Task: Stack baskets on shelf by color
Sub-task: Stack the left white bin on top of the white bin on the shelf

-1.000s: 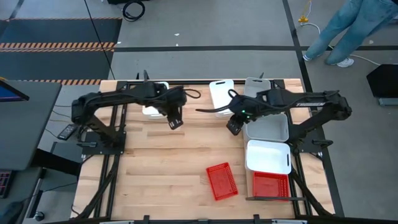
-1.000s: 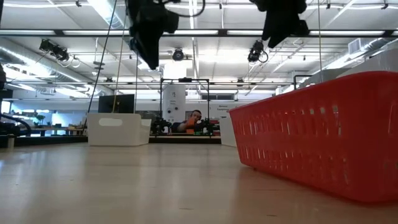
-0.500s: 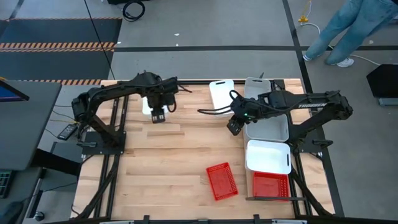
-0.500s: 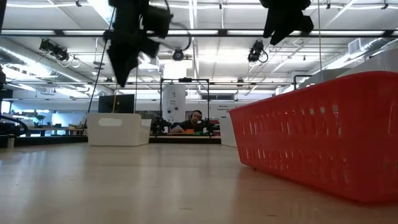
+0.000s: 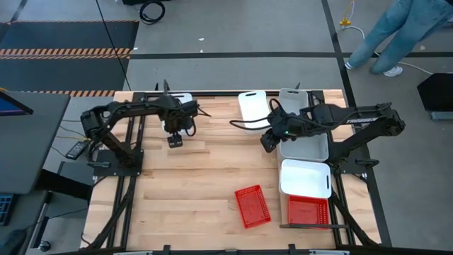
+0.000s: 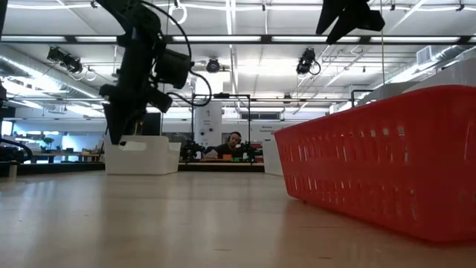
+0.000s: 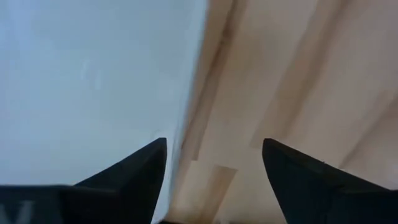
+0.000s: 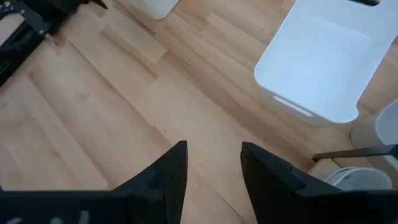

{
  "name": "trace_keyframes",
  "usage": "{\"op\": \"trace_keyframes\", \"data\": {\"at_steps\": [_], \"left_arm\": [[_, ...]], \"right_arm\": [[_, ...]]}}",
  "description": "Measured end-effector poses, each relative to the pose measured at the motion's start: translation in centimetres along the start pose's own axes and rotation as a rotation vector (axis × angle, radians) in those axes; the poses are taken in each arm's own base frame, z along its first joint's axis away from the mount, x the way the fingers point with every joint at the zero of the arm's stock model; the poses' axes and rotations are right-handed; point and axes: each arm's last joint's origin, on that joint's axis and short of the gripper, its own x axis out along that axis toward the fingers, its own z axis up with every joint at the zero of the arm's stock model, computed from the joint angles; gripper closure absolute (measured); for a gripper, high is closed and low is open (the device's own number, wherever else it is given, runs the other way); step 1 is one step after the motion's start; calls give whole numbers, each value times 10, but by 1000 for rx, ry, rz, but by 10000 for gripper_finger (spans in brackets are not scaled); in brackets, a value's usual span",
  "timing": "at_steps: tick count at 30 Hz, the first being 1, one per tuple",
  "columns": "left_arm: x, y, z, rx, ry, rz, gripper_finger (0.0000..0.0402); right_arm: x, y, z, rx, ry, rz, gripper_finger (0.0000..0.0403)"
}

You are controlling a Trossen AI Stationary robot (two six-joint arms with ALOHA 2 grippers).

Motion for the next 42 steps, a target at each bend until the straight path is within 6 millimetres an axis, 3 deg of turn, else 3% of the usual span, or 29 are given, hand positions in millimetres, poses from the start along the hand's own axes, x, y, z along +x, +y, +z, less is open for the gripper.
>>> {"op": "trace_keyframes", "data": {"at_steps": [5, 11, 13, 19, 26, 30, 35, 40, 42], "left_arm": [[12, -2, 0, -40, -18, 21, 184], [7, -7, 5, 6, -49, 27, 358], [2, -9, 8, 14, -64, 18, 387], [-29, -22, 16, 83, -124, -3, 395], [-98, -52, 26, 322, -271, 27, 398], [-138, -70, 26, 390, -381, 45, 398], [-180, -93, 21, 598, -507, 90, 398], [-206, -117, 17, 913, -643, 180, 398], [-211, -126, 19, 964, -706, 200, 399]], "right_arm": [[-1, 4, -3, 9, 28, 40, 249], [-3, 9, -9, 24, 64, 73, 249], [-4, 10, -11, 34, 68, 77, 249], [-6, 12, -15, 28, 81, 90, 249], [-18, 4, -15, 32, 73, 98, 249], [-32, -9, -15, 61, 75, 85, 249], [-57, -34, -19, 148, 67, 83, 249], [-78, -62, -27, 273, 95, 8, 249], [-83, -71, -31, 324, 107, -23, 249]]}}
